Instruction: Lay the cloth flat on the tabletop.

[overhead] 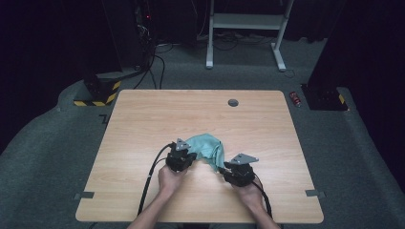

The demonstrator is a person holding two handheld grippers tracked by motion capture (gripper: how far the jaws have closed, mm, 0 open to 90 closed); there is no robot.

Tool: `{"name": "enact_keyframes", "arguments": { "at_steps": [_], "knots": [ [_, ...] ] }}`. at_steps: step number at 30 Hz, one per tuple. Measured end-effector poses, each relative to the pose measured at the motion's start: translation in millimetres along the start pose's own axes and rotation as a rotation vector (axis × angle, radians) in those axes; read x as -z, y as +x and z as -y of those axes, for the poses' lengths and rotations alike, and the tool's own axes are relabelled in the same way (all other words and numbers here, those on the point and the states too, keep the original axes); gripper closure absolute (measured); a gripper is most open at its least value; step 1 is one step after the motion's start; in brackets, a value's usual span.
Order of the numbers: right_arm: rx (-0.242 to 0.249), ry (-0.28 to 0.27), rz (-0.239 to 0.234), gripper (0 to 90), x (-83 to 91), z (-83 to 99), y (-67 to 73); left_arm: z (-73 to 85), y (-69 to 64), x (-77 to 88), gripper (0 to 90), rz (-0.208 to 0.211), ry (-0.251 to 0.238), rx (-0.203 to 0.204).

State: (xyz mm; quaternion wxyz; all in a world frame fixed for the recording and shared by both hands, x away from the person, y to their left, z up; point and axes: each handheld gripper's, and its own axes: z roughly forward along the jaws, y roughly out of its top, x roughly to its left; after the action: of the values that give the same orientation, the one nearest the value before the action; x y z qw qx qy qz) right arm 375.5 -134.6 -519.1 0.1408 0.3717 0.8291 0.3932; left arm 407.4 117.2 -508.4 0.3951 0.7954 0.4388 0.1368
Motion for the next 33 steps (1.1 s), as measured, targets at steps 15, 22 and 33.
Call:
{"name": "enact_keyframes", "arguments": {
  "at_steps": [15, 22, 33],
  "knots": [
    [0.021, -0.001, 0.034, 89.8, 4.2, 0.3, -5.1, -10.1, -12.4, 11.1, 82.2, 0.051, -0.035, -0.038],
    [0.009, -0.011, 0.057, 89.4, 9.6, -3.9, -9.9, -7.7, -38.3, 2.8, 67.5, 0.114, 0.012, -0.081],
    [0.005, 0.009, 0.028, 71.2, 7.6, -0.2, -8.5, -4.3, -52.4, -24.6, 57.4, 0.098, 0.072, -0.077]
  ]
}}
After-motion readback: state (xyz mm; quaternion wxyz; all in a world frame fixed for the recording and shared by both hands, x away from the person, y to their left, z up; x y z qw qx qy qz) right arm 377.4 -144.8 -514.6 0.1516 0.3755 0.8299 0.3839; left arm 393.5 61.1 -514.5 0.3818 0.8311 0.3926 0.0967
